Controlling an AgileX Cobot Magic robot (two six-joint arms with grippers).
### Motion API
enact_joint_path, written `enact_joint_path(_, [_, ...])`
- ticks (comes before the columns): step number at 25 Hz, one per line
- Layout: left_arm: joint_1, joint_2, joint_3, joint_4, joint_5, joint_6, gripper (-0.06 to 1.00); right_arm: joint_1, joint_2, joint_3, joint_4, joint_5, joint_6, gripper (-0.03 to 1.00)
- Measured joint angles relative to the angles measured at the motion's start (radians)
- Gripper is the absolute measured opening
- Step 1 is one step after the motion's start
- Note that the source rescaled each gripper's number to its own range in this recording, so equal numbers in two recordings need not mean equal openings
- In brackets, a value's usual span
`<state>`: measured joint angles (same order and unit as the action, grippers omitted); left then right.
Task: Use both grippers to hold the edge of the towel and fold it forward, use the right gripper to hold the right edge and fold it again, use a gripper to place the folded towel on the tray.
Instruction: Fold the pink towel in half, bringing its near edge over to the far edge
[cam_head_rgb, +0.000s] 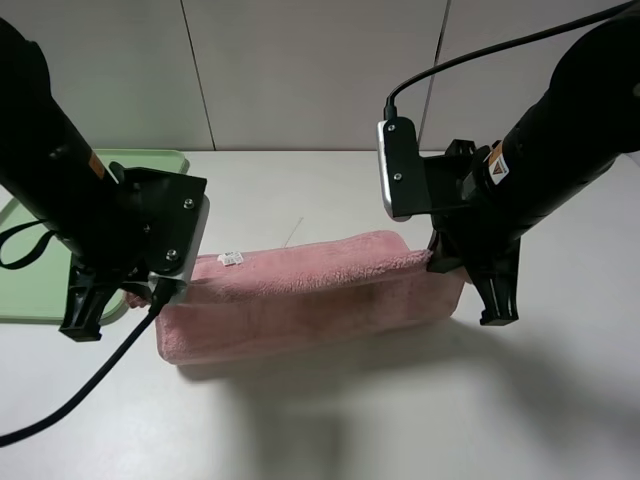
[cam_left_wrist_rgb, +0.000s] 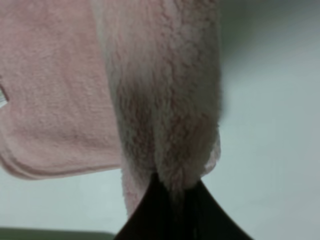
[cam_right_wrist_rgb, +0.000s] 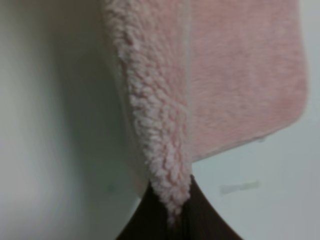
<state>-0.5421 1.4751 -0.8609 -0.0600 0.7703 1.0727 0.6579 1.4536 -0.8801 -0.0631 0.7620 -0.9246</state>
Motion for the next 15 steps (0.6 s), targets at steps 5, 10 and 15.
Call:
enact_joint_path(5, [0.026, 0.0, 0.0, -0.014, -0.058, 0.0, 0.0, -0.043, 0.002, 0.0, 0.014, -0.037, -0.002, 0.0])
enact_joint_path(10, [0.031, 0.0, 0.0, -0.009, -0.092, 0.0, 0.0, -0.045, 0.063, -0.022, 0.012, -0.04, -0.003, 0.0])
enact_joint_path(15, [0.039, 0.006, 0.0, 0.004, -0.122, -0.002, 0.0, -0.049, 0.159, -0.101, 0.012, -0.024, -0.003, 0.0])
